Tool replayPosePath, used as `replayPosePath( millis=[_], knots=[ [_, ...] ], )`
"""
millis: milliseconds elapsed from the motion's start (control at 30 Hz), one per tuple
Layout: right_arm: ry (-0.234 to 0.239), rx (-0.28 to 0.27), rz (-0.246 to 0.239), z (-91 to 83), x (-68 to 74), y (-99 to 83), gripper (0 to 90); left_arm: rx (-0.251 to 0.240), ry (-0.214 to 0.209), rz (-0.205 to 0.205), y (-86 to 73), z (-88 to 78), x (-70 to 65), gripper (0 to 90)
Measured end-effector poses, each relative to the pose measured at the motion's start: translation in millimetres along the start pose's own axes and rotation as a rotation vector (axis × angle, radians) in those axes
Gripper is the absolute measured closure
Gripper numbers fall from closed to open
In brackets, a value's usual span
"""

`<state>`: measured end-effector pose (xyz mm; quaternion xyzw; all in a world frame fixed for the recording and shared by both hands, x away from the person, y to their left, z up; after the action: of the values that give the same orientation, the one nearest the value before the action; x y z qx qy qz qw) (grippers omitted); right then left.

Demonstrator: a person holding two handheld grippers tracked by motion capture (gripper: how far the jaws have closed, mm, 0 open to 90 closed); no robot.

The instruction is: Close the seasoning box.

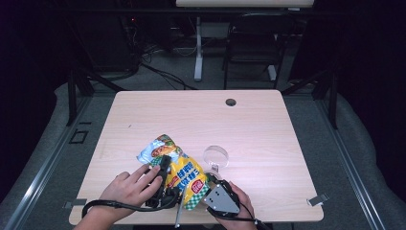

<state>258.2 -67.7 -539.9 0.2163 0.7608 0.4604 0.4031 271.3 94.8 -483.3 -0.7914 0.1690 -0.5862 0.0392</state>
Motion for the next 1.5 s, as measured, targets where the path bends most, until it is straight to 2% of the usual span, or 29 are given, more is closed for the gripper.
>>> replayPosePath(
  millis=[100, 233, 300, 433, 467, 500, 700, 767, 800, 833, 867, 933, 1133, 1333, 1367, 1400, 1500],
  knots=[
    [-0.002, 0.004, -0.006, 0.0, 0.3, -0.2, 70.1, -0.001, -0.006, -0.012, -0.8, 0.6, -2.5, 77.5],
    [-0.002, 0.005, -0.01, 0.3, 0.5, 0.0, 70.1, -0.011, -0.021, -0.061, -2.5, 2.5, -8.4, 78.2],
    [-0.001, 0.005, -0.01, 0.4, 0.5, -0.1, 70.1, -0.01, -0.025, -0.065, -3.0, 2.6, -9.6, 78.3],
    [0.004, 0.007, -0.02, 1.0, 1.8, -0.5, 70.0, -0.025, -0.036, -0.116, -5.0, 4.4, -16.1, 78.8],
    [0.004, 0.007, -0.02, 1.0, 1.8, -0.5, 70.0, -0.025, -0.036, -0.116, -5.0, 4.4, -16.1, 78.8],
    [0.004, 0.008, -0.024, 0.9, 2.0, -0.5, 69.9, -0.027, -0.048, -0.142, -5.6, 5.1, -19.5, 78.9],
    [0.008, 0.014, -0.029, 1.9, 2.6, -1.4, 69.6, -0.036, -0.05, -0.178, -6.1, 7.1, -25.2, 79.0],
    [0.012, 0.016, -0.028, 2.0, 2.7, -1.4, 69.4, -0.044, -0.06, -0.21, -6.9, 8.0, -29.5, 79.1],
    [0.012, 0.016, -0.028, 2.0, 2.7, -1.4, 69.4, -0.044, -0.06, -0.21, -6.9, 8.0, -29.5, 79.2],
    [0.011, 0.014, -0.029, 2.1, 2.8, -1.5, 69.3, -0.058, -0.044, -0.229, -7.0, 9.5, -31.5, 79.2],
    [0.012, 0.017, -0.032, 2.3, 2.9, -1.8, 68.6, -0.049, -0.067, -0.23, -7.2, 9.0, -32.7, 79.3],
    [0.013, 0.015, -0.029, 2.2, 2.8, -1.8, 67.6, -0.054, -0.061, -0.255, -6.9, 9.8, -36.2, 79.4],
    [0.015, 0.014, -0.031, 1.9, 2.2, -2.6, 66.6, -0.065, -0.062, -0.291, -6.8, 11.4, -41.1, 79.8],
    [0.013, 0.01, -0.037, 1.7, 3.0, -3.2, 64.9, -0.082, -0.076, -0.349, -7.5, 12.2, -48.4, 80.1],
    [0.008, 0.009, -0.032, 1.0, 2.4, -3.1, 63.0, -0.087, -0.079, -0.372, -7.8, 12.3, -49.8, 80.3],
    [0.008, 0.009, -0.032, 1.0, 2.4, -3.1, 63.0, -0.087, -0.079, -0.372, -7.8, 12.3, -49.8, 80.3],
    [0.007, -0.005, -0.019, 0.1, -0.4, -2.2, 59.6, -0.109, -0.093, -0.419, -7.2, 13.6, -54.0, 80.6]
  ],
)
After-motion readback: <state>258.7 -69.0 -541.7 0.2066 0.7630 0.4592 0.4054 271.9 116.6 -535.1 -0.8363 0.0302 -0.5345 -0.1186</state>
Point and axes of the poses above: each handheld gripper's, and its own axes: z roughly forward along the jaws, y roughly out of its top, x roughly to its left, the point moved 5 cm from there along z, roughly forward along the jaws, and after that the axes turned 5 degrees about -x, right-handed, at the moved point
